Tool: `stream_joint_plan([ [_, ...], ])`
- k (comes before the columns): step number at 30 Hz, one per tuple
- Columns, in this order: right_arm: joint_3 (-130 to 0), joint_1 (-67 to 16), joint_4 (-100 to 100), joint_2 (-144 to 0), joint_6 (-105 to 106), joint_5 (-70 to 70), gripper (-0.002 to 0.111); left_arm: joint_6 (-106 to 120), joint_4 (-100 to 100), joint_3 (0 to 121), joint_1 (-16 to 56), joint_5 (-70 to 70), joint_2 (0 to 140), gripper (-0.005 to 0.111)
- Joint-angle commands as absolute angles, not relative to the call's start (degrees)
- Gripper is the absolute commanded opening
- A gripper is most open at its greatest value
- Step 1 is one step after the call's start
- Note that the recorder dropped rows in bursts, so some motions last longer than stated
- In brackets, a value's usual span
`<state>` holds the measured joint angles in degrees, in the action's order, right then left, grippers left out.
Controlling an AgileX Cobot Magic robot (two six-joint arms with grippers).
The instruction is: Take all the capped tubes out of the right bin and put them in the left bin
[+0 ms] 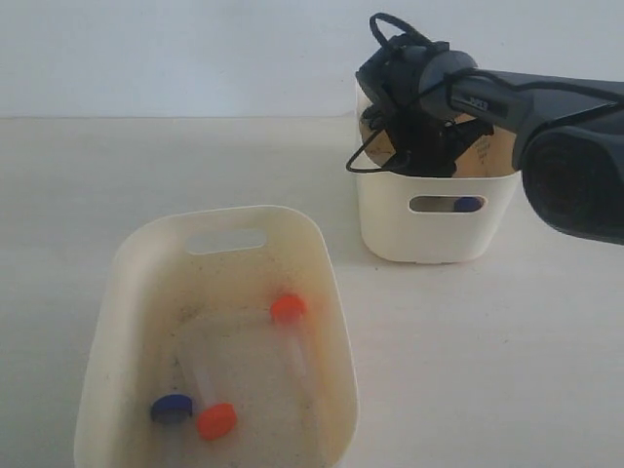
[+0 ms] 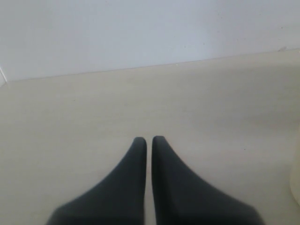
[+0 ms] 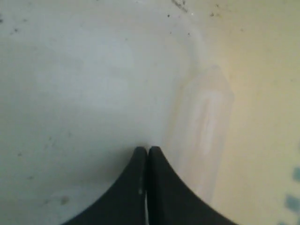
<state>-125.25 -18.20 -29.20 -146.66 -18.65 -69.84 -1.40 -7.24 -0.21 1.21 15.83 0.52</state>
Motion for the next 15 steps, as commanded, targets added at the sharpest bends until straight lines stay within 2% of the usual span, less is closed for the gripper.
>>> stream_joint_plan([
  [1,-124.7,-17.8,-27.7,-145.6,-18.4,-70.0,0.0,-2.1,-6.6,0.0,1.1,15.0,0.5,0.004],
  [5,-124.7,-17.8,-28.9,-144.0,-18.4,-70.0,0.0,-2.1,-6.6,0.0,1.1,15.0,0.5,0.004],
  [7,-124.7,-17.8,-28.7,-143.6,-18.4,-70.0,0.007,-2.1,-6.6,0.0,1.1,15.0,0.5,0.004],
  [10,-124.7,-17.8,-28.7,-143.1,-20.0,-70.0,0.03,-2.1,-6.6,0.0,1.1,15.0,0.5,0.004],
  [13,-124.7,-17.8,-28.7,-143.0,-20.2,-70.0,0.06,-2.1,-6.6,0.0,1.1,15.0,0.5,0.004],
  [15,-124.7,-17.8,-28.7,-143.0,-21.6,-70.0,0.069,-2.1,-6.6,0.0,1.1,15.0,0.5,0.004],
])
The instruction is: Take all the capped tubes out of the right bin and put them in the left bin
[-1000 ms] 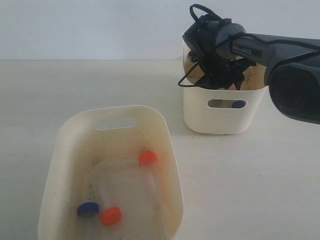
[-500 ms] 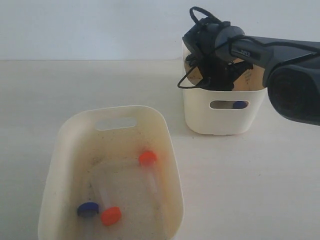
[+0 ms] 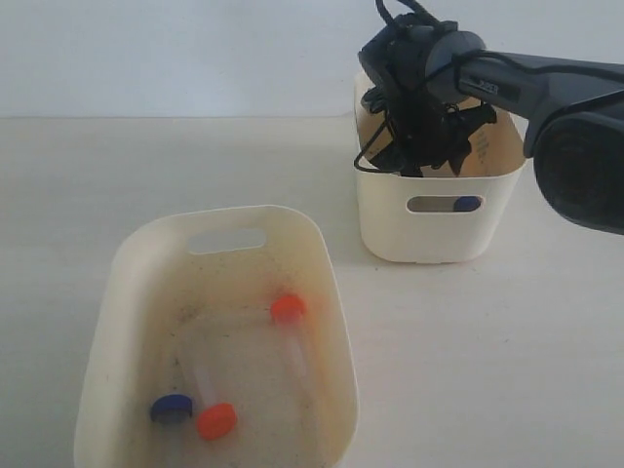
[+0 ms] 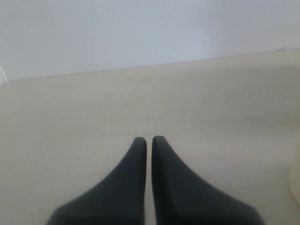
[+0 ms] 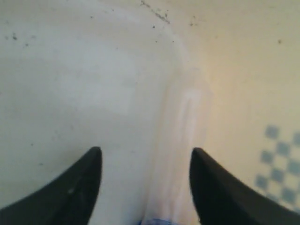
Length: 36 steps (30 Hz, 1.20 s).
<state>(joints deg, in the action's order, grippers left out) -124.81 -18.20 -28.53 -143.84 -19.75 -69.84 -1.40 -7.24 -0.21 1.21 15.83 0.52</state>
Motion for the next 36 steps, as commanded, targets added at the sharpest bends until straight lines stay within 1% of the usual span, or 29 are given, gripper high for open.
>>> stream_joint_plan([
  [1,-124.7,-17.8,-28.9,-143.0,-22.2,-70.0,0.068,-2.1,-6.6,0.0,1.1,15.0,0.5,0.004],
  [9,-124.7,-17.8,-29.1,-143.2,-22.6,-70.0,0.068,-2.1,-6.6,0.0,1.1,15.0,0.5,0.004],
  [18,-124.4,-17.7,-28.5,-140.0,-22.6,-70.0,0.068,-2.1,-6.6,0.0,1.1,15.0,0.5,0.004],
  [27,-114.6,-17.6,-32.4,-139.9,-25.4,-70.0,0.068,-2.1,-6.6,0.0,1.1,15.0,0.5,0.004],
  [36,-113.8,-17.5,-28.8,-140.1,-26.6,-70.0,0.068,-2.1,-6.6,0.0,1.1,15.0,0.5,0.004],
])
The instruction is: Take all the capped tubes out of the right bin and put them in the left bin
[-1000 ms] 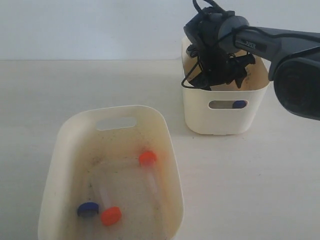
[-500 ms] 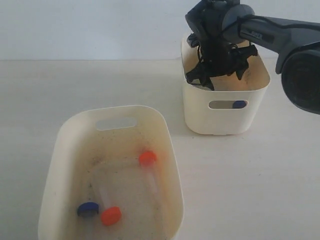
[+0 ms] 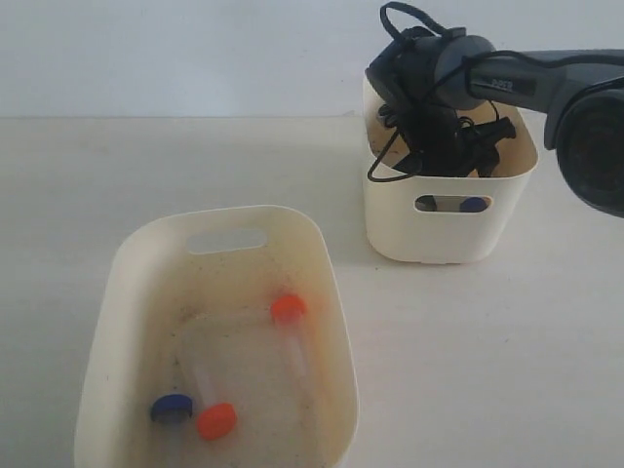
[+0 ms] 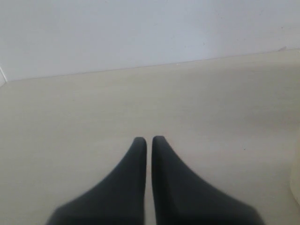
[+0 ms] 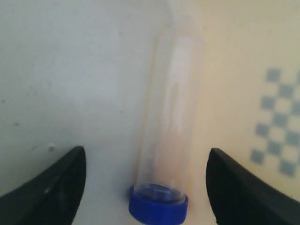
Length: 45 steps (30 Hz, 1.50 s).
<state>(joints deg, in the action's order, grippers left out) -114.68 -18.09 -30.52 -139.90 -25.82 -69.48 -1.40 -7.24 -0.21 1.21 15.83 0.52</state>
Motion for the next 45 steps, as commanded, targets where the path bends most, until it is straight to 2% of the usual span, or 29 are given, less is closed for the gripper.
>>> stream_joint_plan([
  [1,-113.8,-17.4,-28.8,-140.4,-26.6,-70.0,0.068,-2.1,-6.6,0.0,1.1,15.0,0.5,0.004],
  [7,-113.8,-16.0,-28.6,-142.7,-26.5,-70.0,0.068,-2.1,-6.6,0.0,1.1,15.0,0.5,0.004],
  [9,-113.8,-15.9,-28.7,-142.9,-26.6,-70.0,0.065,-2.1,-6.6,0.0,1.1,15.0,0.5,0.004],
  [14,-113.8,-15.9,-28.2,-143.5,-26.4,-70.0,0.044,-2.1,-6.6,0.0,1.1,15.0,0.5,0.004],
  [19,-113.6,-15.9,-27.5,-144.9,-25.3,-70.0,0.032,-2.1,-6.6,0.0,1.1,15.0,0.5,0.004],
  [26,-113.6,-15.9,-24.5,-145.5,-24.1,-70.0,0.0,-2.1,-6.6,0.0,1.1,15.0,0.5,0.004],
  [45,-113.9,-15.9,-23.7,-139.7,-23.2,-70.0,0.0,-2.1,-6.6,0.0,1.1,15.0,0.5,0.004],
])
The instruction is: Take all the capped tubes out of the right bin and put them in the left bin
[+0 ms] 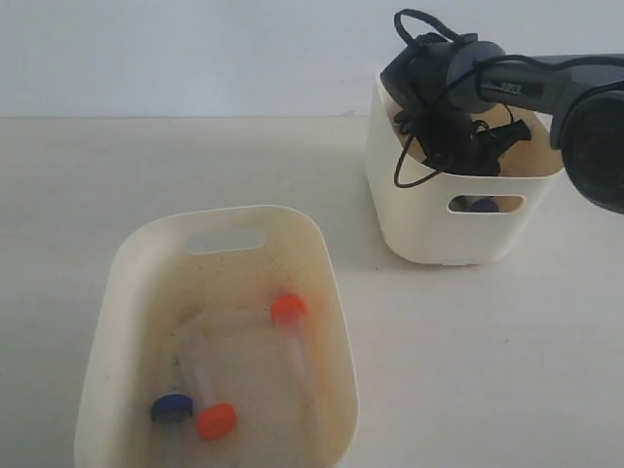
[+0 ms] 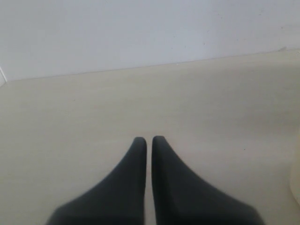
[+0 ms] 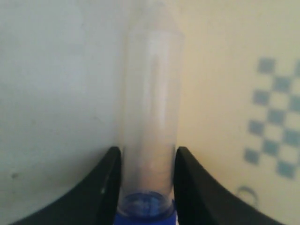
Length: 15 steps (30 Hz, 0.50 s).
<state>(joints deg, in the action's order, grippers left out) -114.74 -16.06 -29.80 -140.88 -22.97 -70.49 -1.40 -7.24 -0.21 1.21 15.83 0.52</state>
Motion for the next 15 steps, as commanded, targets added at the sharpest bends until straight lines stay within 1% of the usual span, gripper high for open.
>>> stream_joint_plan([
  [1,-113.9,-15.9,-23.1,-138.9,-23.2,-70.0,0.0,-2.1,-6.6,0.0,1.1,15.0,0.5,0.004],
  [15,-113.9,-15.9,-21.1,-133.5,-22.8,-70.0,0.0,-2.1,-6.6,0.0,1.1,15.0,0.5,0.004],
])
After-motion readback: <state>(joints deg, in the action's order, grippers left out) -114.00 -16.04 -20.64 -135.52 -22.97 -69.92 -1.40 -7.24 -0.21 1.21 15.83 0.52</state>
